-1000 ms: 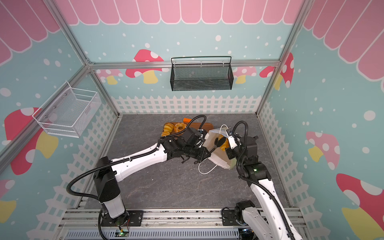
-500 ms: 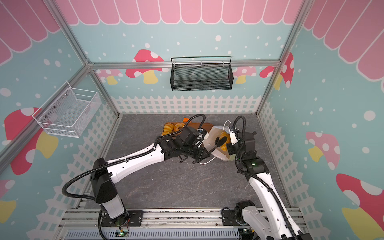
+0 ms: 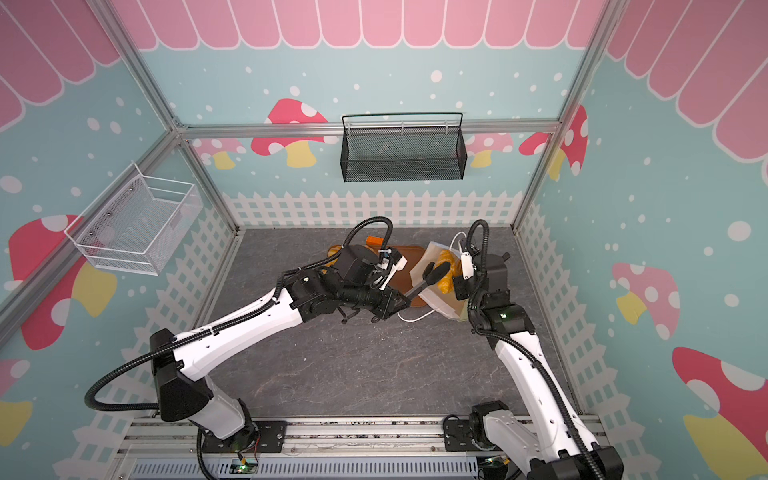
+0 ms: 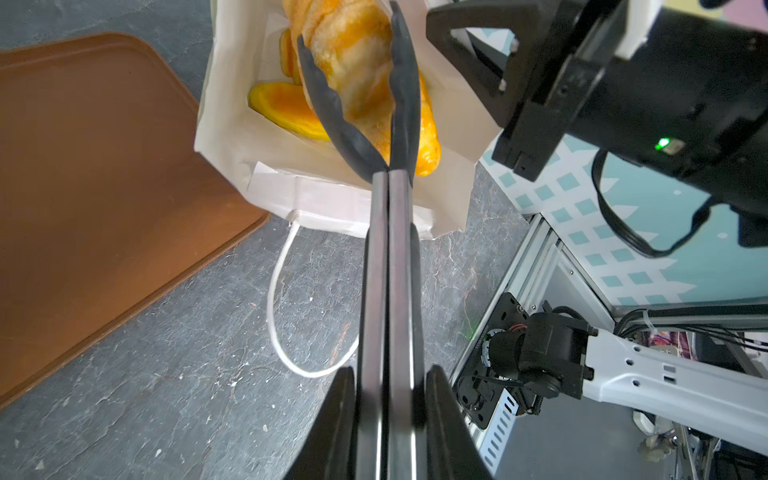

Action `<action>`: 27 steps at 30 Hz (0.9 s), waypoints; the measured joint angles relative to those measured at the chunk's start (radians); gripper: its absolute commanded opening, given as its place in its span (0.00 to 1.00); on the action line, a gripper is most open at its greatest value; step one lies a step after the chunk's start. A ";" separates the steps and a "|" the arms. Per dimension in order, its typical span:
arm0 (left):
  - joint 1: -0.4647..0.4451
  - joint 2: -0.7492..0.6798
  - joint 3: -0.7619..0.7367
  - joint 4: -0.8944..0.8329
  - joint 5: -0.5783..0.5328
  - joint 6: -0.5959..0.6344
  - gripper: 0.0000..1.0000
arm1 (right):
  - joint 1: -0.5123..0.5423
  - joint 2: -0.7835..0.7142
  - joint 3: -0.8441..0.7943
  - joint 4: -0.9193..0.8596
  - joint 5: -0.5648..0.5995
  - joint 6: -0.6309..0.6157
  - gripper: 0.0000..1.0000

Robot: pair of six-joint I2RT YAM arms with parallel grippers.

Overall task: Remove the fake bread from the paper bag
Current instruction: 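Carry the croissant with the tongs out of the bag over the tray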

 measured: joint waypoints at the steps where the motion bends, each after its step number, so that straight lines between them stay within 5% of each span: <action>1: 0.002 -0.010 -0.009 -0.004 0.000 0.003 0.00 | 0.000 0.006 0.004 -0.001 0.005 0.003 0.00; 17: 0.068 -0.153 -0.059 -0.035 -0.034 0.037 0.00 | 0.000 0.047 0.032 -0.008 0.029 0.017 0.00; 27: 0.240 -0.273 -0.150 -0.039 -0.040 0.041 0.00 | 0.000 0.052 0.039 -0.012 0.033 0.017 0.00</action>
